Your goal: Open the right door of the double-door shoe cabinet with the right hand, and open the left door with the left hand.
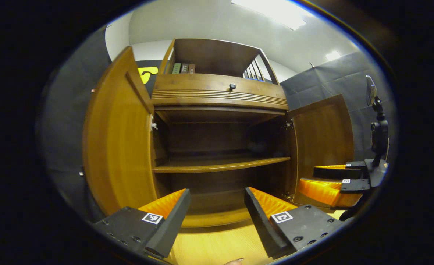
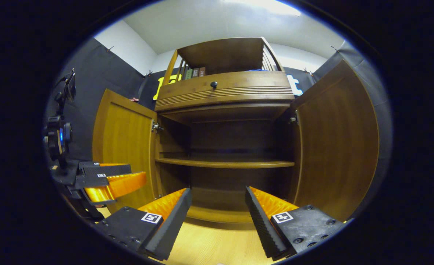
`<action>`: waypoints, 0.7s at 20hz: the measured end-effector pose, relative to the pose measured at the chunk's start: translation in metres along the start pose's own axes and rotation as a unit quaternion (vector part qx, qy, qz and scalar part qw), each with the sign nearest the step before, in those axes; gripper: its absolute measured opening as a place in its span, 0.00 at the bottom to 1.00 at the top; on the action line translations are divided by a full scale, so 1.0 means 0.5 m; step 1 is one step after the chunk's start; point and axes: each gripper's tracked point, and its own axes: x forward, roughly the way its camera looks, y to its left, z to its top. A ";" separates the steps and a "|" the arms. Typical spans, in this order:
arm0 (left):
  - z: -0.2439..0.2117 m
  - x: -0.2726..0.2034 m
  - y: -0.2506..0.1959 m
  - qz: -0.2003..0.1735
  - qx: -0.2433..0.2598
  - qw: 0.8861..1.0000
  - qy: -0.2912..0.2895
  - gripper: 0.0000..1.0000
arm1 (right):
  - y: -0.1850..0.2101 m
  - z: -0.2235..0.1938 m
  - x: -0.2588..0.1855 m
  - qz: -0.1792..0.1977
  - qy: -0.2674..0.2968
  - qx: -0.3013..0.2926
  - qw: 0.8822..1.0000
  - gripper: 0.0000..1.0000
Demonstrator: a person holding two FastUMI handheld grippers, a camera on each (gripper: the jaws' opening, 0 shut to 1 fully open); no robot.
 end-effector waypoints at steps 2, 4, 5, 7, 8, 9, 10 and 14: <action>-0.002 0.020 0.005 0.011 0.013 1.000 -0.003 0.96 | -0.034 -0.005 0.004 -0.021 0.005 -0.003 1.000 0.93; -0.012 0.035 -0.018 0.001 0.002 1.000 -0.003 0.96 | -0.059 -0.007 0.008 -0.035 0.007 -0.008 0.999 0.93; -0.017 0.038 -0.028 -0.006 -0.008 1.000 -0.003 0.99 | -0.068 -0.007 0.010 -0.038 0.007 -0.008 0.999 0.93; -0.021 0.048 -0.039 -0.010 -0.023 1.000 -0.001 0.96 | -0.079 -0.013 0.013 -0.038 0.011 -0.004 0.999 0.93; -0.021 0.050 -0.039 -0.006 -0.025 1.000 -0.001 0.99 | -0.085 -0.015 0.014 -0.039 0.013 -0.003 0.999 0.94; -0.020 0.052 -0.034 -0.001 -0.025 1.000 -0.002 0.99 | -0.088 -0.015 0.014 -0.039 0.013 -0.003 0.999 0.93; -0.020 0.052 -0.030 0.006 -0.026 1.000 -0.002 0.96 | -0.091 -0.016 0.018 -0.039 0.014 -0.004 0.999 0.93; -0.023 0.059 -0.019 0.013 -0.040 0.999 0.003 0.99 | -0.090 -0.019 0.026 -0.035 0.013 -0.010 0.999 0.93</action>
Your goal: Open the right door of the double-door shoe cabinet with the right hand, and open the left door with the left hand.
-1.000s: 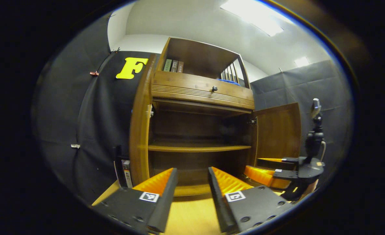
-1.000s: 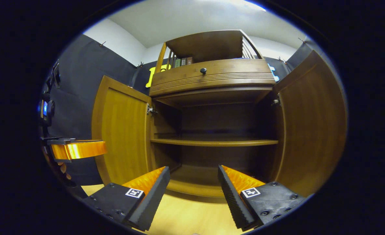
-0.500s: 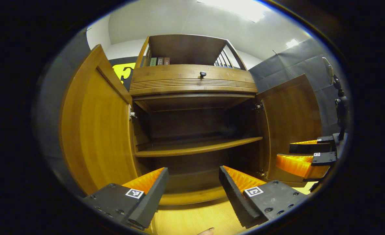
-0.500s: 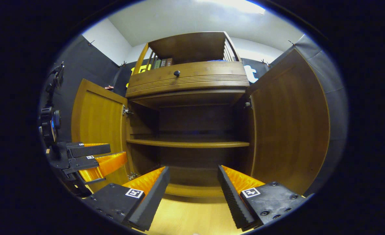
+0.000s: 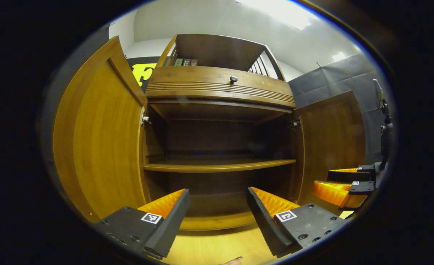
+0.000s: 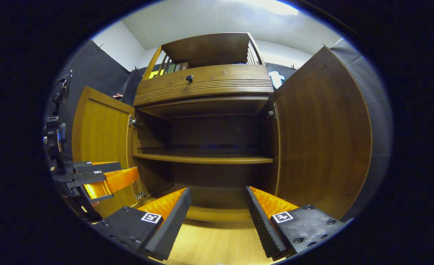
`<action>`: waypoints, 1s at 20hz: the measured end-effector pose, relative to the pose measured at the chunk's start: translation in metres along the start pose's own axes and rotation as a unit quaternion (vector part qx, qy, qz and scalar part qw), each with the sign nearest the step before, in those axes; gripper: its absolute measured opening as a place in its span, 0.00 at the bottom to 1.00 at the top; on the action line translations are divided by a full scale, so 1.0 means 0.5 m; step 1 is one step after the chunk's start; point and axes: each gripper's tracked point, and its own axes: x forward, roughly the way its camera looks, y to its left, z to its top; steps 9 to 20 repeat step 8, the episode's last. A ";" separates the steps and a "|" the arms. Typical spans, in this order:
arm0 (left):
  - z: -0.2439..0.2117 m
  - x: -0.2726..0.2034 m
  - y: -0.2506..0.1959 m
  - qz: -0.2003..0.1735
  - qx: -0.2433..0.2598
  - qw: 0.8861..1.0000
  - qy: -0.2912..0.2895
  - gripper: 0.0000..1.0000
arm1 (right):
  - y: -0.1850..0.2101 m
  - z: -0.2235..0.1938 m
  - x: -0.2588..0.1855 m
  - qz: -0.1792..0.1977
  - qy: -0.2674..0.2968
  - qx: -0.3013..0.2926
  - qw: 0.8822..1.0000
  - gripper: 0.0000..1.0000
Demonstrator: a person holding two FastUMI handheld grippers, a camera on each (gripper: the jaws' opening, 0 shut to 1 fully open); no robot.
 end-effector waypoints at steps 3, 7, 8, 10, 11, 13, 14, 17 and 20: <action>-0.002 -0.002 0.009 0.006 -0.003 1.000 0.002 0.96 | 0.008 0.004 0.004 0.007 -0.005 -0.002 1.000 0.92; 0.005 -0.005 0.014 0.007 -0.002 1.000 -0.004 0.96 | 0.022 0.007 0.005 0.013 -0.010 -0.008 1.000 0.93; 0.006 -0.006 0.015 0.006 -0.003 1.000 -0.005 0.96 | 0.024 0.008 0.005 0.013 -0.011 -0.009 1.000 0.93; 0.006 -0.006 0.015 0.006 -0.003 1.000 -0.005 0.96 | 0.024 0.008 0.005 0.013 -0.011 -0.009 1.000 0.93; 0.006 -0.006 0.015 0.006 -0.003 1.000 -0.005 0.96 | 0.024 0.008 0.005 0.013 -0.011 -0.009 1.000 0.93; 0.006 -0.006 0.015 0.006 -0.003 1.000 -0.005 0.96 | 0.024 0.008 0.005 0.013 -0.011 -0.009 1.000 0.93; 0.006 -0.006 0.015 0.006 -0.003 1.000 -0.005 0.96 | 0.024 0.008 0.005 0.013 -0.011 -0.009 1.000 0.93; 0.006 -0.006 0.015 0.006 -0.003 1.000 -0.005 0.96 | 0.024 0.008 0.005 0.013 -0.011 -0.009 1.000 0.93; 0.006 -0.006 0.015 0.006 -0.003 1.000 -0.005 0.96 | 0.024 0.008 0.005 0.013 -0.011 -0.009 1.000 0.93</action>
